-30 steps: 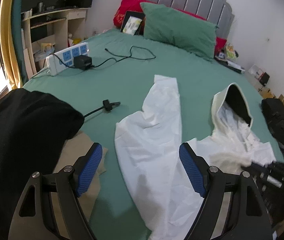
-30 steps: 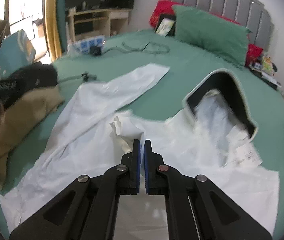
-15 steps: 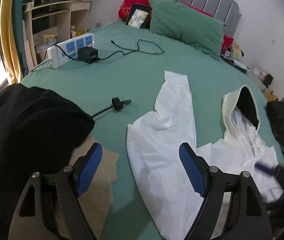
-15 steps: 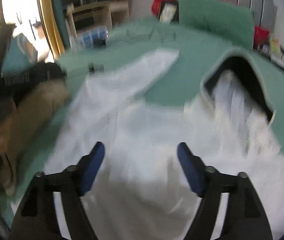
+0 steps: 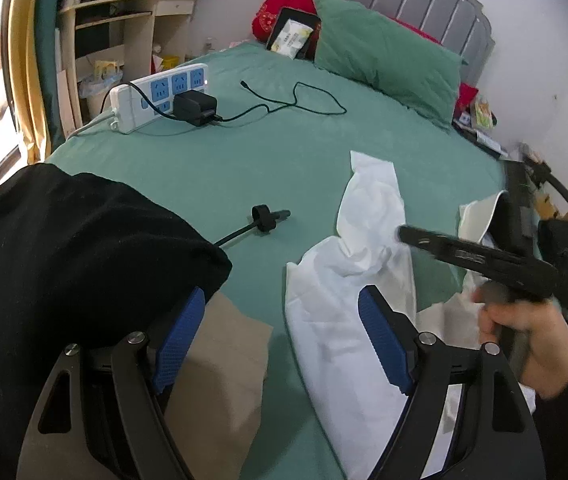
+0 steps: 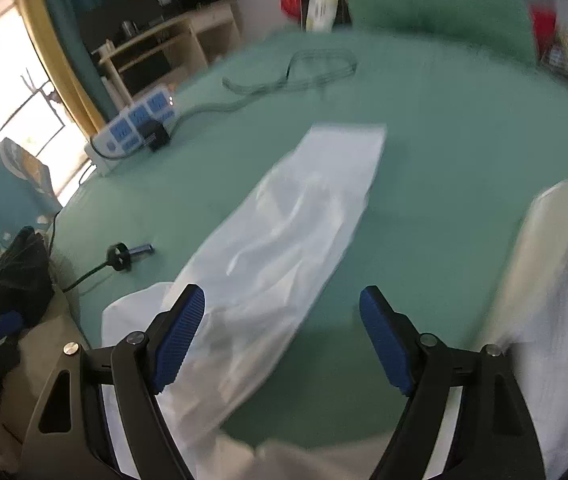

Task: Fold large clothes

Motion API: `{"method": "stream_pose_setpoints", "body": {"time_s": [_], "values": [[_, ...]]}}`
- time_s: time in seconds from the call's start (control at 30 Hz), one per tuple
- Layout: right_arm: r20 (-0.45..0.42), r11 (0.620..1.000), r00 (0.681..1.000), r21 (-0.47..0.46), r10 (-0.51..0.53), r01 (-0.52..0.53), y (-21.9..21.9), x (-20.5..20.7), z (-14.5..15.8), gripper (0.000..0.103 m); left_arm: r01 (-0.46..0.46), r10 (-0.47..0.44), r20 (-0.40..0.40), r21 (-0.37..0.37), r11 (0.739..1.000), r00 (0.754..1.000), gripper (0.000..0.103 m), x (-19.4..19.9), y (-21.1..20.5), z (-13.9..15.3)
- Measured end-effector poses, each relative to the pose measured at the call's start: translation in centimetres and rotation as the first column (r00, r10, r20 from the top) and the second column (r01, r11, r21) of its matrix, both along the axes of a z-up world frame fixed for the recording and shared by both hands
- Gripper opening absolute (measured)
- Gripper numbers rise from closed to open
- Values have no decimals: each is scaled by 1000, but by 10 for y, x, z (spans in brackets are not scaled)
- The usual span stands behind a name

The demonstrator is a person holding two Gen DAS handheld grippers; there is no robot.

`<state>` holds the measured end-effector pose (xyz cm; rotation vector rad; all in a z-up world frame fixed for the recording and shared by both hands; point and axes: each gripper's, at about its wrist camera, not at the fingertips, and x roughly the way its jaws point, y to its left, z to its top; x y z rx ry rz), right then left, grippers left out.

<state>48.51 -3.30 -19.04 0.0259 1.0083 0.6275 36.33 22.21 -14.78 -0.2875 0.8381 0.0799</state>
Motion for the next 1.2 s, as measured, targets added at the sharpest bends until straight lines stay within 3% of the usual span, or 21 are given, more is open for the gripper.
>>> {"method": "stream_pose_setpoints", "body": {"time_s": [0.03,0.07,0.1,0.13,0.2,0.33,0.43,0.53,0.63,0.8,0.9,0.93,0.97,1.07,1.2], "values": [[-49,1000,998,7,28,-28,5,4,-13,73,7,-7,-2,7,1000,1000,82,1,-1,0],[32,999,999,-7,33,-33,9,-1,-9,57,14,-14,-5,11,1000,1000,82,1,-1,0],[22,997,997,-27,68,-67,14,-1,-11,12,20,-20,-7,15,1000,1000,82,2,-2,0],[1,996,996,-37,85,-85,17,-2,-12,3,27,-27,-11,16,999,1000,82,2,-3,1],[29,994,995,-39,99,-98,16,-10,-3,3,30,-30,-14,17,999,999,82,2,-4,2],[196,992,979,-117,62,-40,-4,-45,44,3,47,-47,-10,-19,999,999,82,-1,-10,6],[330,981,943,-195,50,17,-22,-104,88,3,66,-66,-5,-55,996,998,82,-6,-18,8],[397,962,918,-251,-1,110,-42,-159,105,3,107,-108,-16,-62,992,994,82,-9,-35,4],[356,946,931,-265,-85,187,-73,-199,91,4,176,-178,-50,-36,984,983,82,-10,-61,-4],[125,967,981,-189,-146,168,-113,-233,43,11,236,-233,-127,11,972,964,82,-10,-89,-25],[135,972,979,-159,-152,172,-137,-240,41,38,231,-231,-125,-10,973,965,82,-12,-92,-27],[160,973,976,-154,-149,174,-144,-237,46,52,226,-225,-120,-6,974,967,82,-11,-91,-26],[197,973,969,-146,-148,178,-151,-228,54,58,222,-221,-116,-2,975,968,82,-10,-90,-26],[249,984,962,-103,-113,142,-149,-192,65,59,204,-204,-110,-5,979,973,82,-6,-86,-27],[170,996,984,-68,-52,64,-130,-129,47,59,184,-184,-110,-12,983,977,82,1,-79,-28]]}}
